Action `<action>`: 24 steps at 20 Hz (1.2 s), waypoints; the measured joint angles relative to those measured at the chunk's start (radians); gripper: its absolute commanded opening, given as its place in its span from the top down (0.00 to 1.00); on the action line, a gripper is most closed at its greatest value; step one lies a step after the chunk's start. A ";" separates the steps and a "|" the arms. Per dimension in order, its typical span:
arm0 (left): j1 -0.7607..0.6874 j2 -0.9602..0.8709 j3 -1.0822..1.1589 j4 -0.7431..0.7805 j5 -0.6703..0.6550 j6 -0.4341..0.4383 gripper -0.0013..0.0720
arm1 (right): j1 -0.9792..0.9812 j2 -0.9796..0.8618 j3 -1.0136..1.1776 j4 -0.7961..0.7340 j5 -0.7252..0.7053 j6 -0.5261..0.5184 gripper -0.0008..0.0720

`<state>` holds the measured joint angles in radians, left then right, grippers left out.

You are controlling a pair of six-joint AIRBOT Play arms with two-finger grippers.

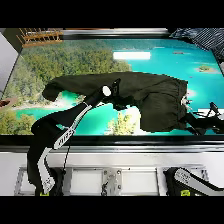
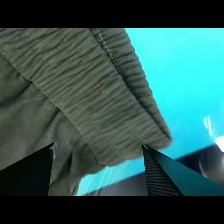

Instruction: Fold the clothes and pants, and hang the long-sleeved shirts on hangers.

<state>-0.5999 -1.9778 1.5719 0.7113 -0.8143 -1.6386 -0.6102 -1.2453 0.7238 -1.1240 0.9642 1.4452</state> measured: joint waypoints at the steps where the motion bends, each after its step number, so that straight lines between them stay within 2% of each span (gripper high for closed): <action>1: 0.000 -0.005 0.002 -0.022 0.002 0.007 0.15 | 0.017 -0.016 -0.002 0.007 -0.013 -0.003 0.39; 2: 0.000 -0.010 0.002 -0.040 0.003 0.011 0.15 | 0.034 -0.028 -0.003 0.011 -0.028 -0.005 0.79; 3: 0.000 -0.013 0.003 -0.054 0.005 0.018 0.15 | 0.050 -0.037 -0.004 0.014 -0.046 -0.005 0.93; 7: 0.012 -0.018 0.004 -0.089 -0.007 0.031 0.15 | 0.092 -0.016 0.047 0.047 -0.071 -0.006 0.94; 15: 0.035 -0.018 0.004 -0.109 -0.038 0.036 0.15 | 0.105 0.237 0.312 0.141 -0.011 -0.008 0.94; 22: 0.011 -0.019 0.004 -0.132 0.019 0.035 0.15 | 0.105 0.322 0.363 0.193 -0.056 0.008 0.94; 24: 0.010 -0.019 0.004 -0.134 0.023 0.035 0.15 | 0.100 0.322 0.366 0.137 -0.077 0.045 0.94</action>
<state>-0.5903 -1.9972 1.5757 0.5774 -0.7914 -1.6032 -0.5102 -0.9234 1.0901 -0.9874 0.8867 1.4902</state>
